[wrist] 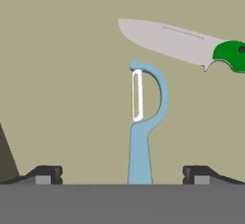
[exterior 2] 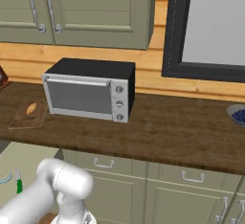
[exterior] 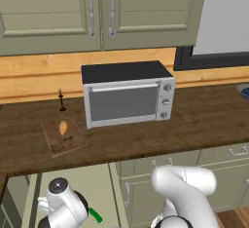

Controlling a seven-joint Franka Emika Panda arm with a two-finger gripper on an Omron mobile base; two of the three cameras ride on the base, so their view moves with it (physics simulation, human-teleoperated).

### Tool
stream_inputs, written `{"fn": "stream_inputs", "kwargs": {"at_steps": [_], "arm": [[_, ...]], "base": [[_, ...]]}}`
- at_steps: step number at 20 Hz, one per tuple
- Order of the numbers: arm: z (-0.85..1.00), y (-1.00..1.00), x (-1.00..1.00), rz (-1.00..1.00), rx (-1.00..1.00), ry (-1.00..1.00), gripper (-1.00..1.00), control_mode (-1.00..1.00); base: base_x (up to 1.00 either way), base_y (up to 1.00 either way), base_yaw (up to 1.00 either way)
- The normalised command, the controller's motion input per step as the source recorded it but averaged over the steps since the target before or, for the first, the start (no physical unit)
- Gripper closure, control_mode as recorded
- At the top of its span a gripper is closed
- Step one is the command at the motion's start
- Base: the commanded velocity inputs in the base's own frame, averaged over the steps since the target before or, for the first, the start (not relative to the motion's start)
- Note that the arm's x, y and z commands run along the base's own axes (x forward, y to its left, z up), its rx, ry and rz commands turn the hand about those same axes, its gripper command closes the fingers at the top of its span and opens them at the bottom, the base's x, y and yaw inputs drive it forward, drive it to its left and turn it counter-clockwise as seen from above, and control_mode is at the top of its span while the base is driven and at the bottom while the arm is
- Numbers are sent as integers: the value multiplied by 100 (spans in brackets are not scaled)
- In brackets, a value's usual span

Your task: Place the appropriate cutting tool for cutting the potato skin on the cutting board.

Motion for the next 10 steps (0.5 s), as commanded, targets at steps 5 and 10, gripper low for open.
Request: {"fn": "stream_inputs", "kwargs": {"at_steps": [5, 10], "arm": [[-18, -1, 1, 0, 0, 0, -100, -100], [-21, -4, 0, 0, 0, 0, -100, -100]], "base": [[0, 0, 0], [0, 0, 0]]}}
